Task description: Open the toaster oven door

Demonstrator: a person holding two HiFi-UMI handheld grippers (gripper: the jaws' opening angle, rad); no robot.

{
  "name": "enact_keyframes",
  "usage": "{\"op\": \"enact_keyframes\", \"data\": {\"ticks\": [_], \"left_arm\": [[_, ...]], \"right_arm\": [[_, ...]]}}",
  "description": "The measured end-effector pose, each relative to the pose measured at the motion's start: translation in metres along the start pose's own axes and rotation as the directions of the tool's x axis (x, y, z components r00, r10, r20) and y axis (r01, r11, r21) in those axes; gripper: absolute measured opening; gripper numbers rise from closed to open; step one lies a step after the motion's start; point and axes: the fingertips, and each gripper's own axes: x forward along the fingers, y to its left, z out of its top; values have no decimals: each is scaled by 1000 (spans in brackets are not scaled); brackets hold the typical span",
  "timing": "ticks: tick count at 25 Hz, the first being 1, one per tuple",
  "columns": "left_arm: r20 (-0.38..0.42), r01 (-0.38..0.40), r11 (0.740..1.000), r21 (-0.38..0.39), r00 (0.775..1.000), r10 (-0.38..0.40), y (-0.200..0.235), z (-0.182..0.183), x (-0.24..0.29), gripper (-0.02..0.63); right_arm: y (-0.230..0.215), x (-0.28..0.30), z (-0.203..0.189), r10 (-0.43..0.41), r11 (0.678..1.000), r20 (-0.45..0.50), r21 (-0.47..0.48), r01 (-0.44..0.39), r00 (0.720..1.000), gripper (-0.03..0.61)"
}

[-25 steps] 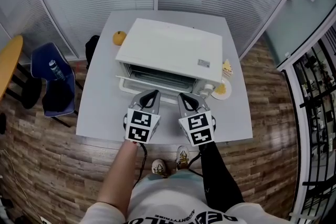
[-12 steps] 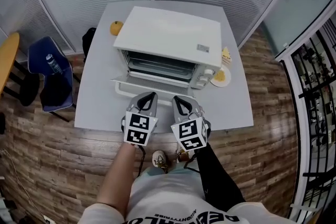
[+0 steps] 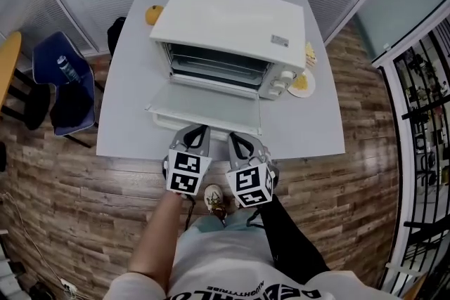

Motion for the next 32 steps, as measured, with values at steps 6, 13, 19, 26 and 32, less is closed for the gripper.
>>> {"op": "enact_keyframes", "data": {"ticks": [6,13,19,26,32], "left_arm": [[-12,-16,998,-62,1000,15,-1,-33,3,58],[-9,-45,991,-126,999,44,-4,-63,2,58],[-70,-66,985,-160,996,56,-1,-106,8,58],[-90,-55,982,-181,995,39,-5,-121,11,58],[-89,-33,982,-184,996,16,-14,-121,19,58]], "right_arm": [[16,2,-28,-12,1000,-19,24,13,1000,2],[31,5,-57,-34,997,-16,73,35,999,2],[43,18,-89,-18,994,-54,111,24,998,2],[51,32,-118,3,990,-107,138,11,994,2],[54,32,-120,17,991,-92,132,-4,996,2]]}}
